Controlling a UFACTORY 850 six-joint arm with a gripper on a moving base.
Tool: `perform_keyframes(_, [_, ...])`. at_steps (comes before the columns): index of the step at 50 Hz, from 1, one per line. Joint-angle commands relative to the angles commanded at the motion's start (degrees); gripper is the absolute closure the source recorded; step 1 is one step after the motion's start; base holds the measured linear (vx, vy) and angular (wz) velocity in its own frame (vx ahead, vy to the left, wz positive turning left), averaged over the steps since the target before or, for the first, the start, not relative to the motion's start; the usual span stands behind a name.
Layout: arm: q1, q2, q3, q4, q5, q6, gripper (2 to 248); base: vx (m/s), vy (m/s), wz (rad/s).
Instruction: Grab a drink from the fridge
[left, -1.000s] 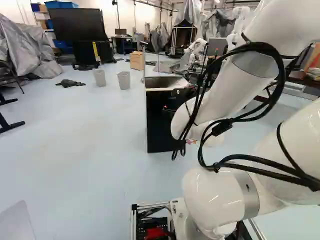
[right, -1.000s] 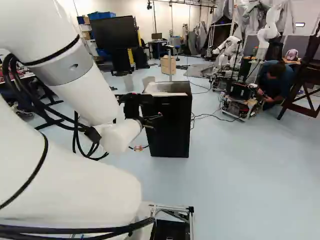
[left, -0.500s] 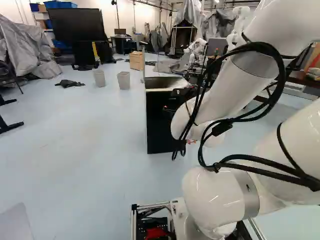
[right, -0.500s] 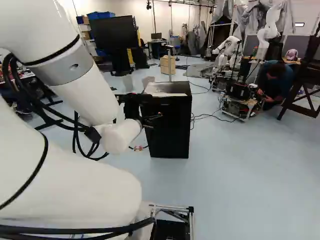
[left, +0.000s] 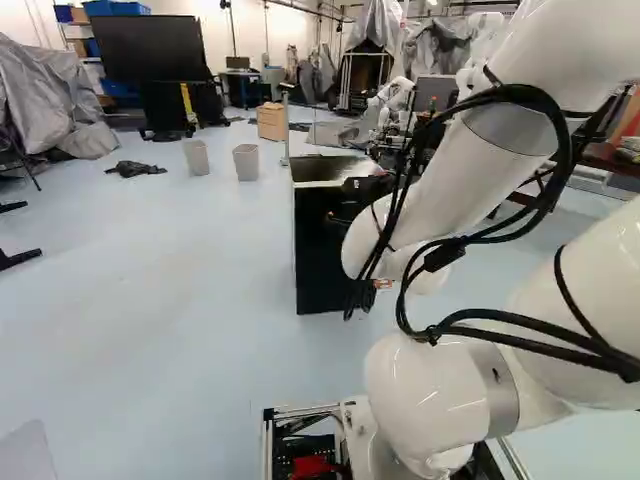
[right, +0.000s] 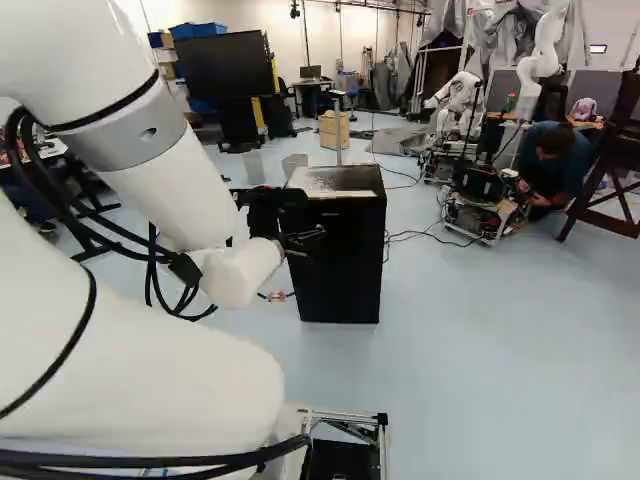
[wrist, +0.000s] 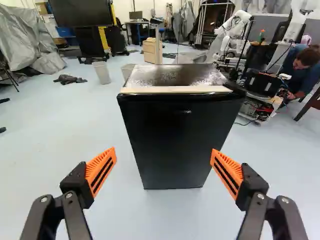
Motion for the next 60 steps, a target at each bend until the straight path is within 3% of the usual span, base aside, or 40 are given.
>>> perform_keyframes(60, [0.0,0.0,0.0,0.0,0.0,0.0,3,0.065,0.078,-0.024])
